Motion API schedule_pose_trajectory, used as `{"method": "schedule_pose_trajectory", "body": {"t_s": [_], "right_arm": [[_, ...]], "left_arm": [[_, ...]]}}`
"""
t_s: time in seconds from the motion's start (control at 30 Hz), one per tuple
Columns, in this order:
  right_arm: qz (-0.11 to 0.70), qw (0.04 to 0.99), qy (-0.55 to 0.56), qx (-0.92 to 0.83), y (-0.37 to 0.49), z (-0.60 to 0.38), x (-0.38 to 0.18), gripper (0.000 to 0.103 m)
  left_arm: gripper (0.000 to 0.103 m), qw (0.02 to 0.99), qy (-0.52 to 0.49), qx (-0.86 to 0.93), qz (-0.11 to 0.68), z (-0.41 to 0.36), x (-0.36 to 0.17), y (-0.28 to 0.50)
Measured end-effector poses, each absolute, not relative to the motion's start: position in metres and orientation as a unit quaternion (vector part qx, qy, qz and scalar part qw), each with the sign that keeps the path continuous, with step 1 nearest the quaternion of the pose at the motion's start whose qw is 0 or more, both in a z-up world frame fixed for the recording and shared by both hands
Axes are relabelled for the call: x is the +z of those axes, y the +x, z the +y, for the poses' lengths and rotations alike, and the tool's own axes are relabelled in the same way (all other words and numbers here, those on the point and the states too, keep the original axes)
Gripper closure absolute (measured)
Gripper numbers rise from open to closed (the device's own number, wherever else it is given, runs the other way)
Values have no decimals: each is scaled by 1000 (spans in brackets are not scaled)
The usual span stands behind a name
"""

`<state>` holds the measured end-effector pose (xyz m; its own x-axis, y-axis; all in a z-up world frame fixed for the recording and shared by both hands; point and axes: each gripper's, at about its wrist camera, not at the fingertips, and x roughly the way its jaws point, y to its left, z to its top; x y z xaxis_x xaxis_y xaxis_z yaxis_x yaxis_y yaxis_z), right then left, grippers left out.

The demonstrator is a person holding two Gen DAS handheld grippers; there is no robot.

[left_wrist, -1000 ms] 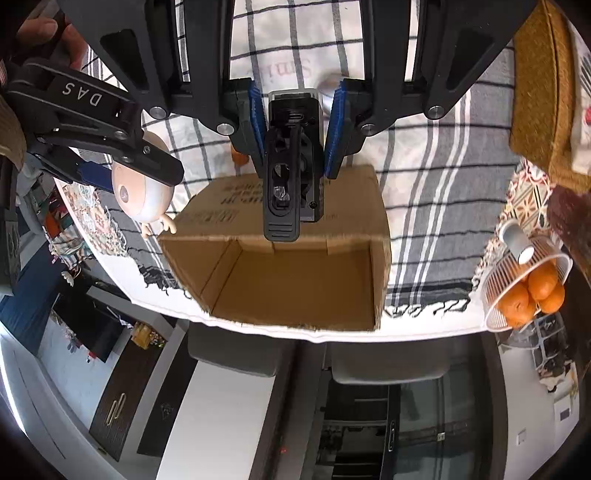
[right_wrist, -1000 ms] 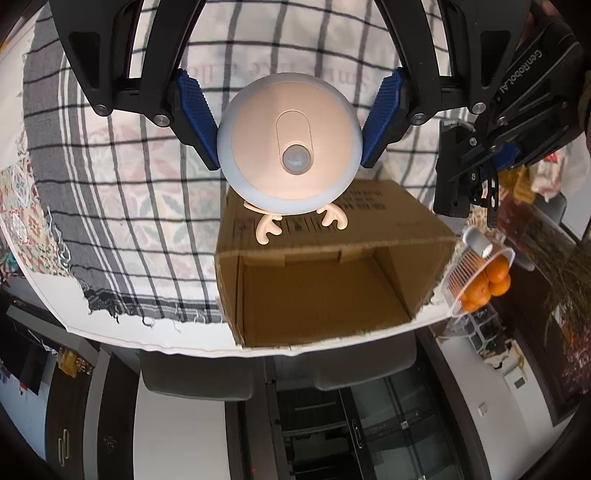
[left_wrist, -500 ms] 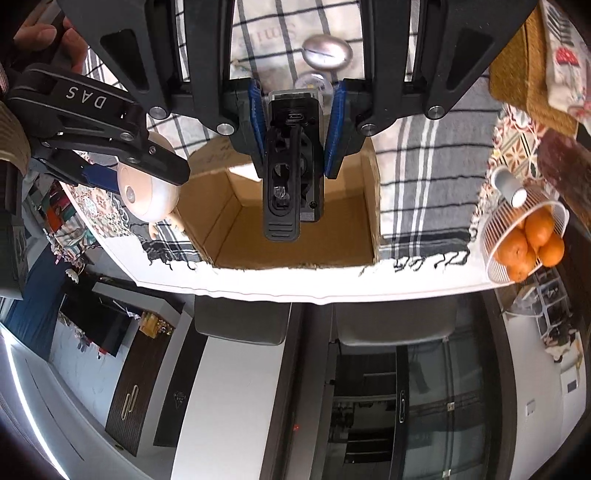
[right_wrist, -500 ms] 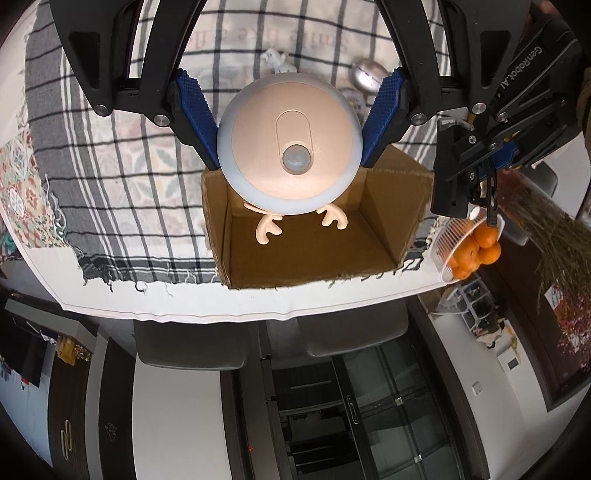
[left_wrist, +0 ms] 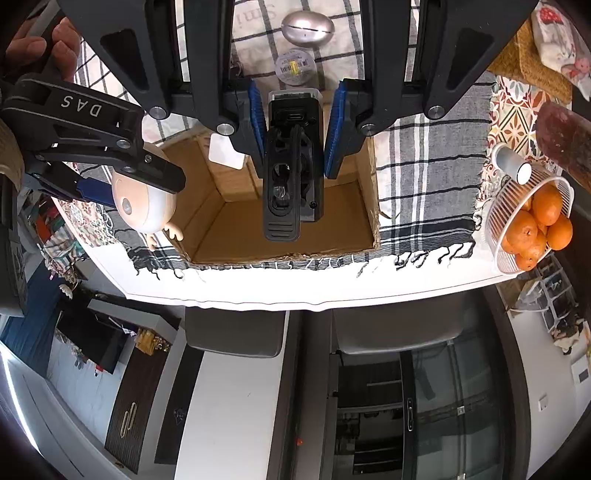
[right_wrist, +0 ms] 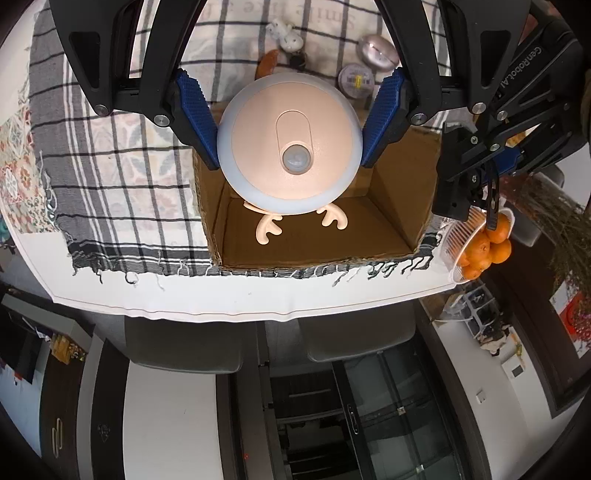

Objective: Organize rigid objects
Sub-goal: 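Lift and carry the lamp with the right gripper while the left gripper carries the black device over the box, then open the right gripper to drop the lamp while the left gripper drops the black device into the box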

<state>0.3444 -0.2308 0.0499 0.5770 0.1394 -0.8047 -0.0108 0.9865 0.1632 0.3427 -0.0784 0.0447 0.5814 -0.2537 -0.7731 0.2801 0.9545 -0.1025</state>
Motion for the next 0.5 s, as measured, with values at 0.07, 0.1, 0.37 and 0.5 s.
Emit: {"method": "schedule_pose_trajectory", "body": {"t_s": [0.07, 0.1, 0.37, 0.5], "right_arm": [[462, 883, 69, 42, 352, -231, 47, 28], [464, 882, 69, 42, 354, -230, 46, 28], [483, 873, 60, 40, 374, -231, 37, 28], [492, 868, 50, 35, 386, -231, 32, 28]], "left_arm": [[74, 888, 18, -147, 435, -79, 43, 349], [74, 887, 19, -147, 437, -79, 42, 352], [74, 872, 20, -152, 465, -82, 34, 376], [74, 862, 24, -154, 482, -86, 28, 389]]}}
